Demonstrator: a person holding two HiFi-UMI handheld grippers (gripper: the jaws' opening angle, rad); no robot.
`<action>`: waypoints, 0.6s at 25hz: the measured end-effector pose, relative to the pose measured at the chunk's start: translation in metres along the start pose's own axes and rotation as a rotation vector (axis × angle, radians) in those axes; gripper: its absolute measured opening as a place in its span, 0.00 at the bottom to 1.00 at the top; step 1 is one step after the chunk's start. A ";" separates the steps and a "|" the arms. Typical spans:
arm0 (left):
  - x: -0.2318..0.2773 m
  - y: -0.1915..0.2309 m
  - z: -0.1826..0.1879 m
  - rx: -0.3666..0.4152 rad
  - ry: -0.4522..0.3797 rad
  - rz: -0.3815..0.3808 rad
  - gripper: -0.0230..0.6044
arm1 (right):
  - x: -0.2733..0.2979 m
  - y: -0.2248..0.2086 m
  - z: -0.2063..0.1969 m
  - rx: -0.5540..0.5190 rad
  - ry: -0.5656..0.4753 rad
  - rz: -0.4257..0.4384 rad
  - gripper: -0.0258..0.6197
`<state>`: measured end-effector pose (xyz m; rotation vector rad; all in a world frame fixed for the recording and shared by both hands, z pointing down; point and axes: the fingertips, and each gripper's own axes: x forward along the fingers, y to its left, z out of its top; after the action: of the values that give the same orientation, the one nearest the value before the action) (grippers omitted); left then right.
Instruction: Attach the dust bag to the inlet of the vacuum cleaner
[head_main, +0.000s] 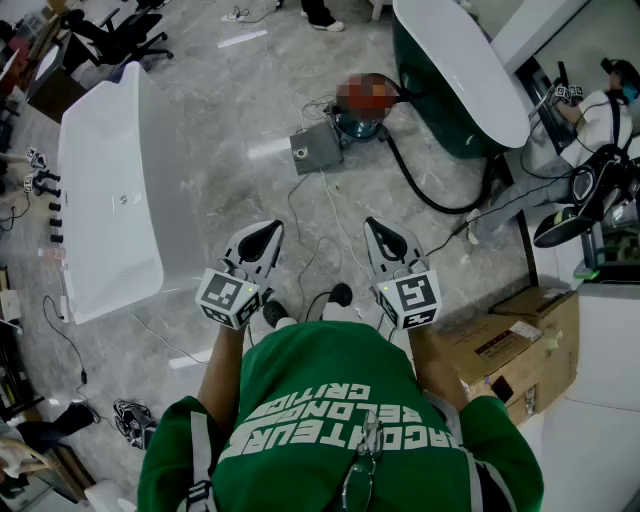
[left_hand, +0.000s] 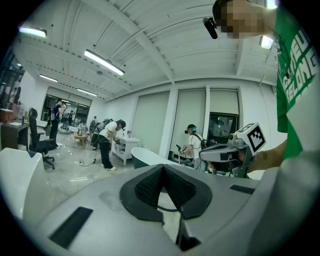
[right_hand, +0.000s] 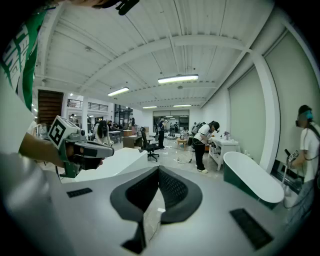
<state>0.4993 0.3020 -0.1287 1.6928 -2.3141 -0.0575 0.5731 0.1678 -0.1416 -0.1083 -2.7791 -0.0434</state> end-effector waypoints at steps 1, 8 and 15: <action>0.003 -0.002 0.000 0.001 0.002 -0.003 0.04 | -0.001 -0.003 -0.001 0.001 -0.001 -0.002 0.05; 0.031 -0.017 0.004 0.011 0.007 -0.010 0.04 | -0.001 -0.024 -0.006 0.017 -0.012 0.014 0.05; 0.054 -0.039 0.001 0.003 0.012 0.009 0.04 | -0.003 -0.041 -0.009 0.015 -0.024 0.072 0.05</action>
<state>0.5203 0.2393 -0.1261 1.6796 -2.3142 -0.0414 0.5762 0.1266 -0.1347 -0.2068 -2.7965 -0.0026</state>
